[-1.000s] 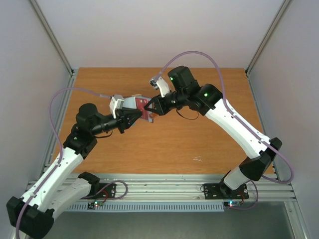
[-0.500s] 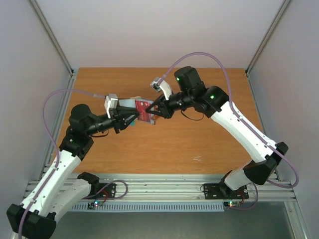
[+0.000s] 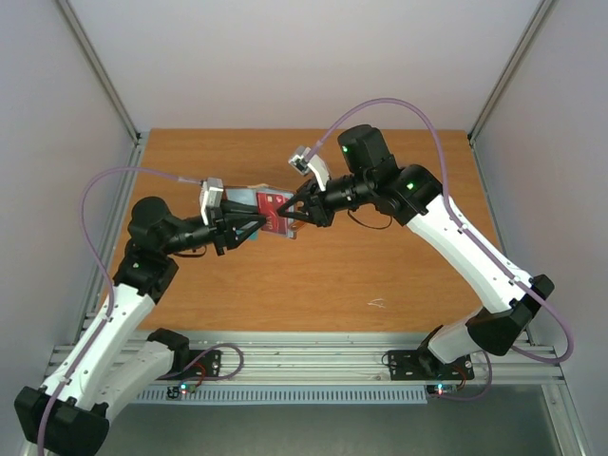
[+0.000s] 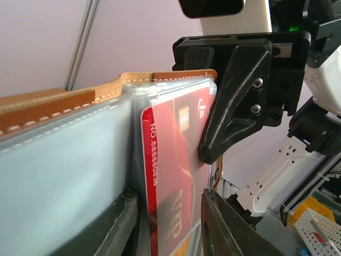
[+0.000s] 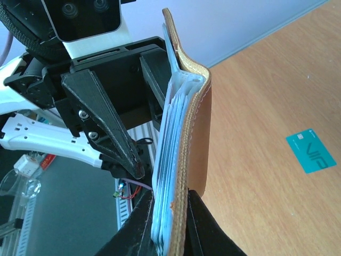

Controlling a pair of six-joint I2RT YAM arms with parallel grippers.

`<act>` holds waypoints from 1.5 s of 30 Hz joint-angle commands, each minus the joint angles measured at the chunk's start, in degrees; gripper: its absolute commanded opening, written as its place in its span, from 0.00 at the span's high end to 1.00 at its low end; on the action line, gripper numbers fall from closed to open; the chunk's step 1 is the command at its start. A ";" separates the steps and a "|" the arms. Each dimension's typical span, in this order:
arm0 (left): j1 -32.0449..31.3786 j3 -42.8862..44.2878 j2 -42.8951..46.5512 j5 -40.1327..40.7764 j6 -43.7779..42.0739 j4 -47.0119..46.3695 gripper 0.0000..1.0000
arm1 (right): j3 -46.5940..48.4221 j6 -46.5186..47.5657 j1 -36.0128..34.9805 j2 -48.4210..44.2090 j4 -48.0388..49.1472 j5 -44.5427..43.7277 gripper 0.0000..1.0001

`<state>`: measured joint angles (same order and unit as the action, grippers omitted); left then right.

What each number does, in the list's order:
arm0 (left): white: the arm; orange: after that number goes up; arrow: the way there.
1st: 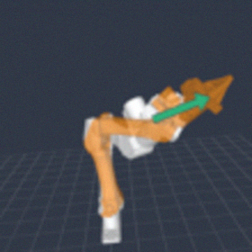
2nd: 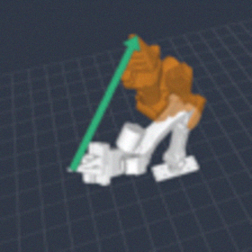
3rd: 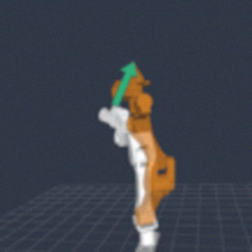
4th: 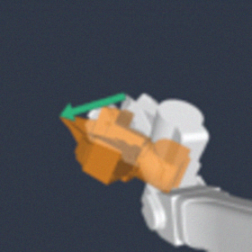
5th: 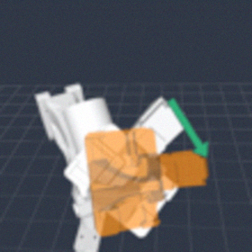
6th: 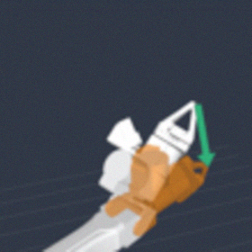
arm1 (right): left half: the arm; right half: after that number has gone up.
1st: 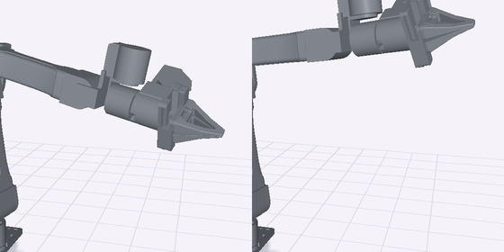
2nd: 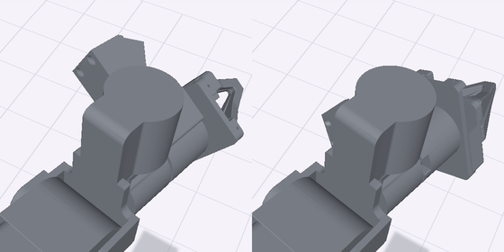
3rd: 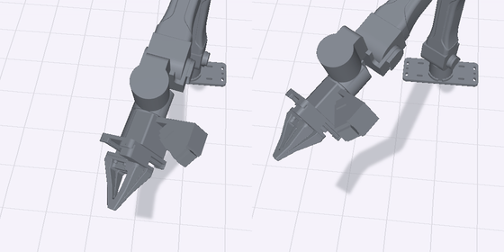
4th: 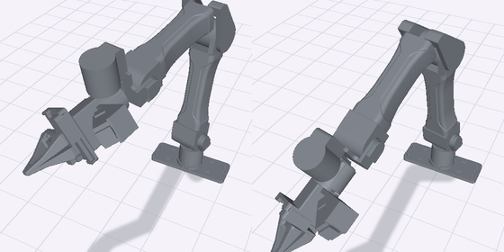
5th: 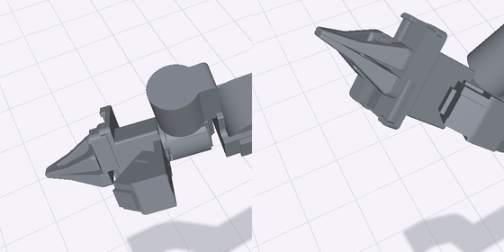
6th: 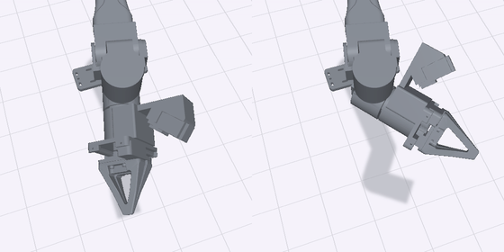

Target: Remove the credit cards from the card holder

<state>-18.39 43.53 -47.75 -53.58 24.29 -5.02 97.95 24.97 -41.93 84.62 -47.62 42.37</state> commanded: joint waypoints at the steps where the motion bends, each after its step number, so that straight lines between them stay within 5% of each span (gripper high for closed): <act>1: -0.53 1.81 -2.16 -1.19 1.78 -5.33 0.67 | -0.40 0.03 -1.43 -0.14 5.92 10.20 0.99; 7: -1.04 3.17 -2.86 -3.95 3.17 -8.41 0.69 | -1.62 1.15 -1.47 0.10 7.01 9.87 0.99; 11: -1.04 4.21 -2.66 -5.95 4.50 -9.50 0.99 | -2.39 0.89 -1.12 0.22 8.05 9.63 0.99; 19: -0.71 4.78 -0.93 -6.98 4.49 -8.34 1.00 | -6.33 -0.98 1.35 -1.99 10.47 9.97 0.82; 24: 0.75 4.50 0.32 -5.71 5.01 -6.79 1.00 | -12.85 -4.93 5.30 -6.70 15.12 13.23 0.58; 31: 1.47 3.69 0.43 -5.92 5.18 -6.56 1.00 | -13.44 -4.90 5.70 -7.42 14.13 14.06 0.52; 33: 1.48 3.61 0.46 -6.01 5.07 -6.44 1.00 | -13.20 -4.85 5.80 -7.41 14.27 14.28 0.54; 36: 1.69 3.58 0.46 -6.32 4.97 -6.36 1.00 | -12.73 -5.17 6.04 -6.98 14.52 14.96 0.81; 39: 1.90 3.60 0.59 -6.68 4.56 -5.57 1.00 | -12.52 -5.47 6.59 -6.77 14.56 15.92 0.96; 45: 1.89 3.92 0.77 -9.35 3.48 -6.12 0.92 | -11.27 -5.28 6.71 -5.57 13.11 17.36 0.99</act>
<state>-16.73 46.39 -47.97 -60.34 28.73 -8.05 84.05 19.81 -35.79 78.19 -34.33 57.43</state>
